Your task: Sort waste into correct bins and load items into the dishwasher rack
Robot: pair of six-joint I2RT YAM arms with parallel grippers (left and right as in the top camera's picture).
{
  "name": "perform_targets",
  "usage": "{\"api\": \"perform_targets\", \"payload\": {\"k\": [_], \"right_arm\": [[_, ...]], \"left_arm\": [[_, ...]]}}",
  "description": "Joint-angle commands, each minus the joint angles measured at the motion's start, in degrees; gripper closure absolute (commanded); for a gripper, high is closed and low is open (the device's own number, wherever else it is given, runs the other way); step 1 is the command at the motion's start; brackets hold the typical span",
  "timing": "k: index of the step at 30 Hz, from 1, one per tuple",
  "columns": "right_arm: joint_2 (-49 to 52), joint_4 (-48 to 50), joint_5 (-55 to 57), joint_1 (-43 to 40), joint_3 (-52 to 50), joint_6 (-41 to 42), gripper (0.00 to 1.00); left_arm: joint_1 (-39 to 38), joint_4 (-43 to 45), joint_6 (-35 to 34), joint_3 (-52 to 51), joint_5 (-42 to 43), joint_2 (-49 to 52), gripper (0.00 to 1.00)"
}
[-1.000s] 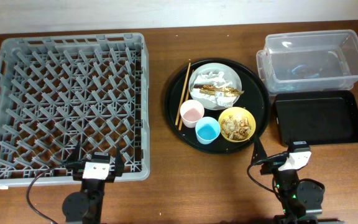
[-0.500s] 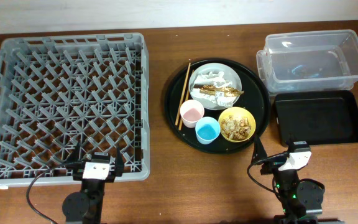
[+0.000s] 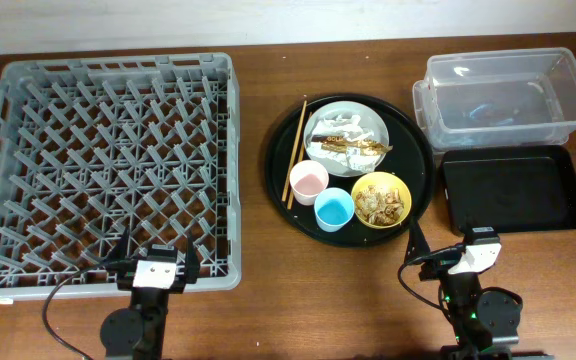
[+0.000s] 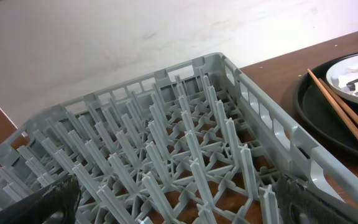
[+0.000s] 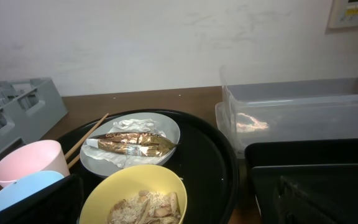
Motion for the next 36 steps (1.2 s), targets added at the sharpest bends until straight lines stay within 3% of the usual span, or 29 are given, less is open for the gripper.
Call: {"api": "perform_targets", "payload": {"k": [1, 5, 14, 20, 32, 36], "right_arm": [[-0.39, -0.28, 0.74, 0.37, -0.31, 0.37, 0.01], [-0.39, -0.24, 0.72, 0.37, -0.31, 0.37, 0.02], [-0.39, 5.81, -1.9, 0.37, -0.31, 0.37, 0.02], [-0.39, 9.31, -6.03, 0.37, 1.09, 0.31, 0.02], [-0.39, 8.74, -6.03, 0.37, 8.55, -0.31, 0.02], [-0.37, 5.31, -5.99, 0.37, 12.02, -4.35, 0.02]], "left_arm": [[0.02, -0.28, -2.45, -0.15, 0.7, -0.52, 0.01], [0.02, -0.28, -7.17, -0.15, 0.76, -0.52, 0.01], [0.02, 2.29, -7.3, -0.15, 9.73, -0.52, 0.0], [0.09, 2.54, -10.27, 0.59, 9.84, -0.52, 0.01], [0.09, -1.44, -10.25, 10.56, 9.86, 0.59, 0.01], [0.09, -2.45, -10.23, 14.69, 9.86, 4.09, 0.01]]}}
